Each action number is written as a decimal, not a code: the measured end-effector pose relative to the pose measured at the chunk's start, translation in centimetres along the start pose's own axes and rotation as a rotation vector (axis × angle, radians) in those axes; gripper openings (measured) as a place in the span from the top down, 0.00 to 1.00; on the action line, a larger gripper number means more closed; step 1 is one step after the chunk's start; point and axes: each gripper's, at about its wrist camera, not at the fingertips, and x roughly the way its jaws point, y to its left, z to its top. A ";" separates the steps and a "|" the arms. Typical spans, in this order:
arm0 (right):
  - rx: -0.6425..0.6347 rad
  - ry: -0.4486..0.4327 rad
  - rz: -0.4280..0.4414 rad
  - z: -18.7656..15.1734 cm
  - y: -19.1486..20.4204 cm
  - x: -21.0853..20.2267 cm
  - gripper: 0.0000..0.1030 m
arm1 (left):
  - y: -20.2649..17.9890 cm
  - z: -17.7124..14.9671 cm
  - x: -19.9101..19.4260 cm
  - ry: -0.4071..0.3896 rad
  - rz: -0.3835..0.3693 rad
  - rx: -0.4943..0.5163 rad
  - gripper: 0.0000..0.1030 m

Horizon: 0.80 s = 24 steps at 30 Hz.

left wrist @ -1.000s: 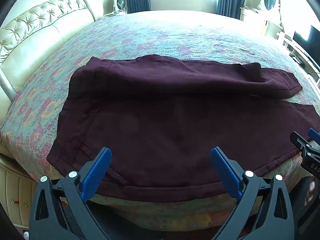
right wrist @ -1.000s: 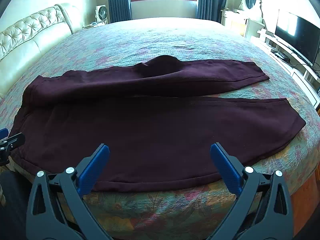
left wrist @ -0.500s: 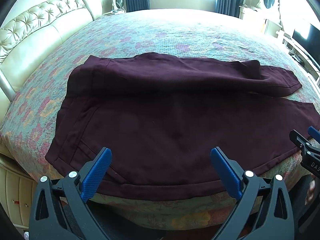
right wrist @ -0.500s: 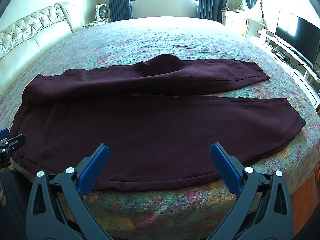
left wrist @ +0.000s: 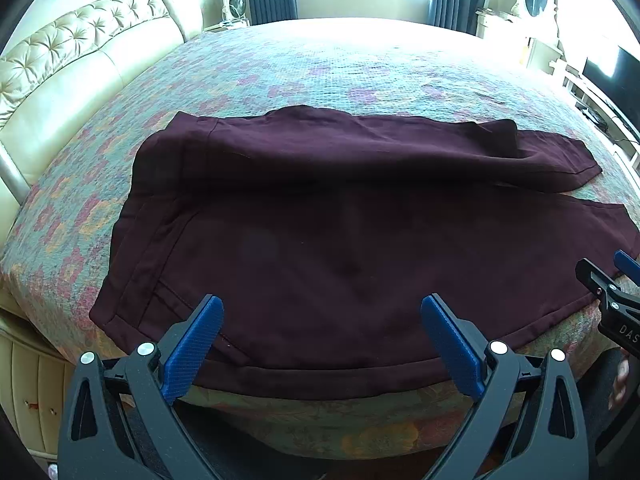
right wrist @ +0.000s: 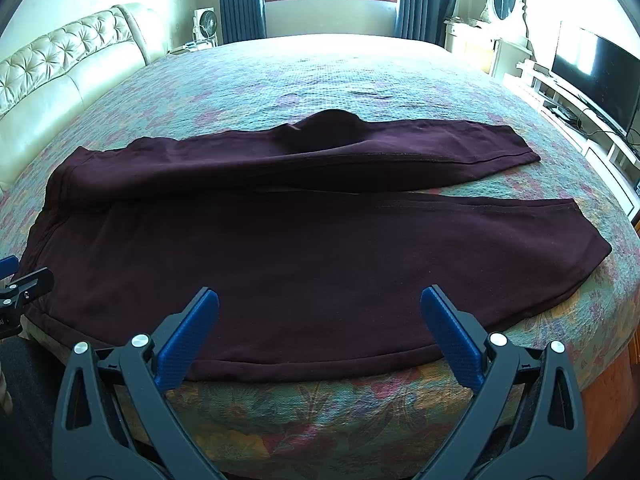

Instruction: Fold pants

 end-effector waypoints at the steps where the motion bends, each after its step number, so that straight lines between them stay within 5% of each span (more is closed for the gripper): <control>1: 0.001 0.000 0.000 0.0 0.0 0.0 0.02 | 0.0 0.0 0.0 0.001 -0.001 0.000 0.04; 24: -0.003 0.004 0.001 -0.1 0.2 0.1 0.02 | -0.4 0.0 0.2 0.008 -0.008 0.002 0.04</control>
